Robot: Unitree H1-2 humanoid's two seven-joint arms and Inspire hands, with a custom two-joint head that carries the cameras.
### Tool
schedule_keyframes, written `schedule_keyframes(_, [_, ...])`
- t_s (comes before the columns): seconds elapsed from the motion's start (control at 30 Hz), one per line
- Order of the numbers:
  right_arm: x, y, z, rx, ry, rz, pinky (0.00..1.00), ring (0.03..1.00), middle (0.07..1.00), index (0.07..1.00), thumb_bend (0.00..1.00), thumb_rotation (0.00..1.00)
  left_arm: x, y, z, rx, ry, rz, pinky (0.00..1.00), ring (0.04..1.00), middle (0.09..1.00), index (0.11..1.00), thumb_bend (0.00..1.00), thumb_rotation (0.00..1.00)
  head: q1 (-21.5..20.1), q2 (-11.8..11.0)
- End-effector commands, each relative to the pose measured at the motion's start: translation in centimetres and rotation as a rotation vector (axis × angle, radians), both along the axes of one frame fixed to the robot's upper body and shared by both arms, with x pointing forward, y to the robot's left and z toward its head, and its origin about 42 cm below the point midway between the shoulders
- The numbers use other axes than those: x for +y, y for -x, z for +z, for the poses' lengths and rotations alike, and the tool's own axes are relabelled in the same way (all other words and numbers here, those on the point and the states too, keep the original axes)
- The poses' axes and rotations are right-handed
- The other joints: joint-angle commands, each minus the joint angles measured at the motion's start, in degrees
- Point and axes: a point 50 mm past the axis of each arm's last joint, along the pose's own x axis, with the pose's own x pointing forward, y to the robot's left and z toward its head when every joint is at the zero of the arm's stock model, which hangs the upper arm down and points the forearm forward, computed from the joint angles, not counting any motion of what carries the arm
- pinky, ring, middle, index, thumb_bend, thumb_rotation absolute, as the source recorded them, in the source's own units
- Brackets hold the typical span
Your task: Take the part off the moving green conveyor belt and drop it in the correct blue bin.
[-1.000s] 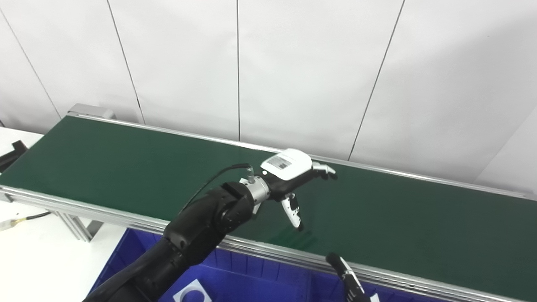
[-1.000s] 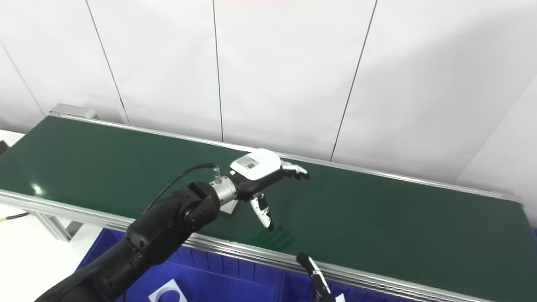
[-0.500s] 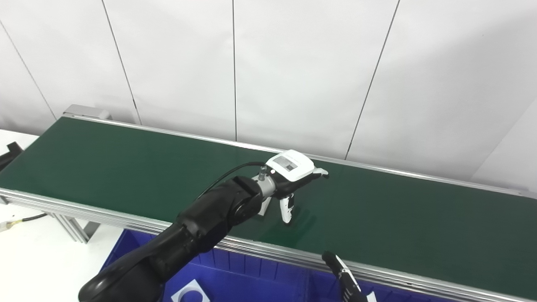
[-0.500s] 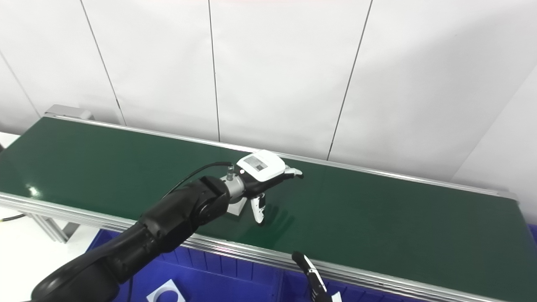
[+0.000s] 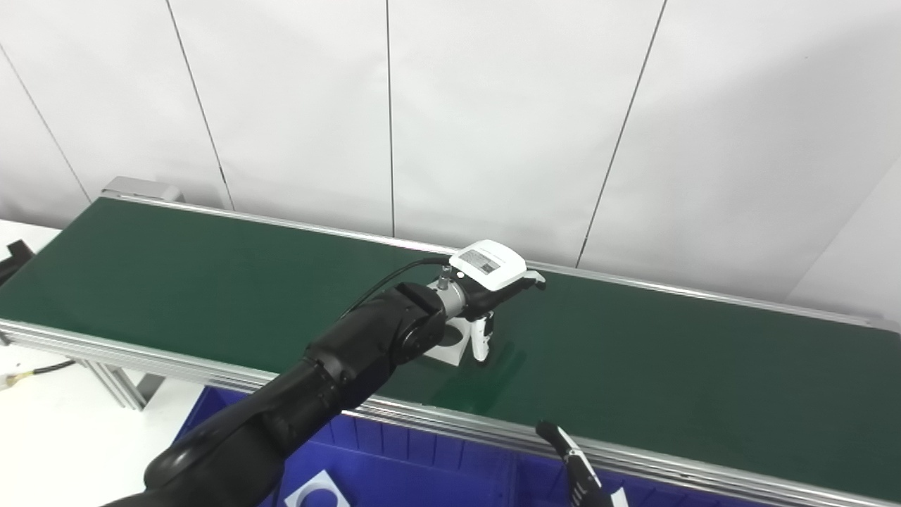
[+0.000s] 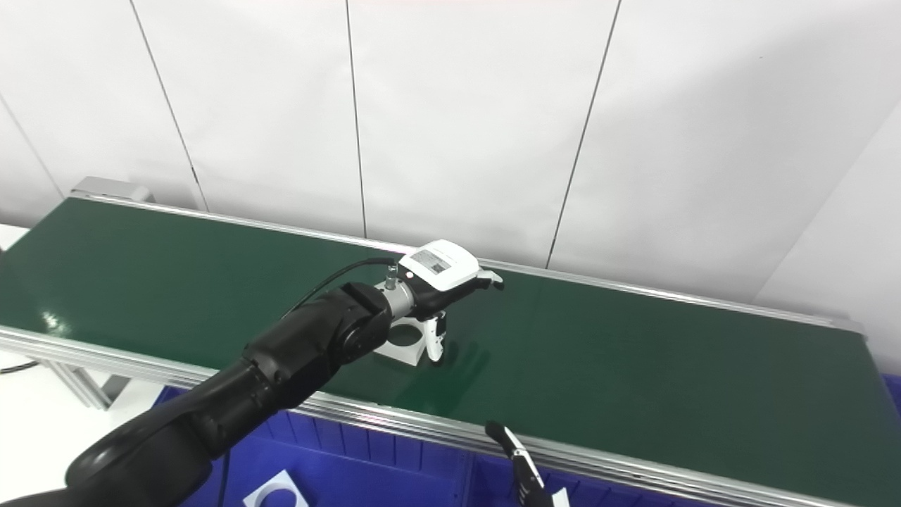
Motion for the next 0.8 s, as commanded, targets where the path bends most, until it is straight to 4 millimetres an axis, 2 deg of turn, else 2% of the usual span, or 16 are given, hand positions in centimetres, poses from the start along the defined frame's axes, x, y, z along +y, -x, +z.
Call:
schedule_keyframes(0.0, [0.5, -0.6, 1.4, -0.085, -0.040, 0.004, 0.99, 0.947, 0.887, 0.877, 1.00, 0.94, -0.3, -1.6, 3.3, -0.082, -0.018, -0.009, 0.54, 0.655, 0.823, 0.857, 1.00, 0.07, 0.0, 0.1])
schedule_keyframes(0.2, [0.7, -0.5, 1.5, -0.092, -0.035, 0.004, 0.97, 0.938, 0.886, 0.879, 0.98, 0.94, 0.0, -2.0, 3.1, -0.030, -0.104, 0.009, 0.60, 0.688, 0.832, 0.865, 1.00, 0.09, -0.1, 0.2])
schedule_keyframes(0.3, [0.7, -0.5, 1.5, -0.090, -0.040, 0.007, 0.98, 0.940, 0.888, 0.881, 0.98, 0.93, 0.1, -2.2, 2.7, -0.015, -0.144, 0.030, 0.58, 0.718, 0.839, 0.865, 1.00, 0.10, -0.3, 0.4])
schedule_keyframes(0.43, [0.9, -0.4, 1.5, -0.087, -0.049, 0.012, 0.99, 0.936, 0.884, 0.885, 0.98, 0.93, 0.3, -2.5, 1.9, -0.005, -0.168, 0.049, 0.55, 0.711, 0.829, 0.863, 1.00, 0.11, -0.8, 0.7])
schedule_keyframes(0.6, [1.1, -0.1, 1.8, -0.096, -0.054, 0.014, 0.99, 0.924, 0.873, 0.883, 0.98, 0.93, 0.2, -2.9, 0.0, 0.036, -0.188, 0.081, 0.56, 0.745, 0.841, 0.866, 1.00, 0.13, -1.6, 1.2])
schedule_keyframes(0.77, [1.5, 0.2, 2.2, -0.099, -0.074, 0.016, 0.99, 0.922, 0.870, 0.881, 0.99, 0.91, -0.1, -2.6, -2.9, 0.014, -0.185, 0.120, 0.60, 0.774, 0.871, 0.863, 1.00, 0.14, -2.7, 1.9])
